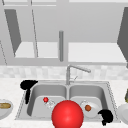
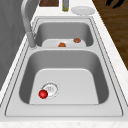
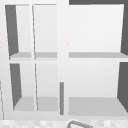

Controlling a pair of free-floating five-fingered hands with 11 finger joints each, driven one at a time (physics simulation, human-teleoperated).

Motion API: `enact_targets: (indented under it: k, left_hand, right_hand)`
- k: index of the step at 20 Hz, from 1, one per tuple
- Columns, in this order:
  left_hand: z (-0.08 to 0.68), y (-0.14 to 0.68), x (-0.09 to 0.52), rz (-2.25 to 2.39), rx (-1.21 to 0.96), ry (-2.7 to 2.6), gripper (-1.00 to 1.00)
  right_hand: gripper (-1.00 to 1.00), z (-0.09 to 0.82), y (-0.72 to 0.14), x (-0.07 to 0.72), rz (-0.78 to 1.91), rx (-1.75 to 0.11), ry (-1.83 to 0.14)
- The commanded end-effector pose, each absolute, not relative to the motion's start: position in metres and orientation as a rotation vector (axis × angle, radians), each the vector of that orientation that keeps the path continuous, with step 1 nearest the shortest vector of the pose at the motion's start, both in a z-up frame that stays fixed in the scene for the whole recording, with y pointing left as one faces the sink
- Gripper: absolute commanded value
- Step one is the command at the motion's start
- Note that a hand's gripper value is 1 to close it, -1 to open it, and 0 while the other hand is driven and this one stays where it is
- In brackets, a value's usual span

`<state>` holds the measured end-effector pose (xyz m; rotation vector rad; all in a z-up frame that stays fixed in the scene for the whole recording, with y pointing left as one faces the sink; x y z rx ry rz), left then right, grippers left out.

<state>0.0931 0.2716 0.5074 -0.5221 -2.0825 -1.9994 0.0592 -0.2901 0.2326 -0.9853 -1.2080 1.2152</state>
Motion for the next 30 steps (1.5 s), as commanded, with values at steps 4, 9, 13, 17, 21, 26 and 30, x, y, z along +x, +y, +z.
enact_targets:
  k: [4, 9, 13, 17, 21, 26, 30]
  left_hand:
    - [0.511, 0.271, 0.093, -1.813, -0.477, -2.225, -1.0]
    - [0.514, 0.271, 0.091, -1.773, -0.472, -2.266, -1.0]
    - [0.519, 0.27, 0.088, -1.743, -0.459, -2.297, -1.0]
    - [0.524, 0.27, 0.086, -1.718, -0.465, -2.326, -1.0]
    - [0.528, 0.269, 0.084, -1.69, -0.472, -2.356, -1.0]
    - [0.533, 0.269, 0.078, -1.655, -0.457, -2.38, -1.0]
    - [0.532, 0.268, 0.074, -1.664, -0.433, -2.361, -1.0]
  right_hand:
    - [0.0, 0.233, -0.29, 0.059, 1.215, -0.985, -1.208]
    - [0.0, 0.233, -0.29, 0.059, 1.215, -0.985, -1.208]
    - [0.0, 0.233, -0.29, 0.059, 1.215, -0.985, -1.208]
    - [0.0, 0.233, -0.29, 0.059, 1.215, -0.985, -1.208]
    - [0.0, 0.233, -0.29, 0.059, 1.215, -0.985, -1.208]
    - [0.0, 0.233, -0.29, 0.059, 1.215, -0.985, -1.208]
    - [0.0, 0.233, -0.29, 0.059, 1.215, -0.985, -1.208]
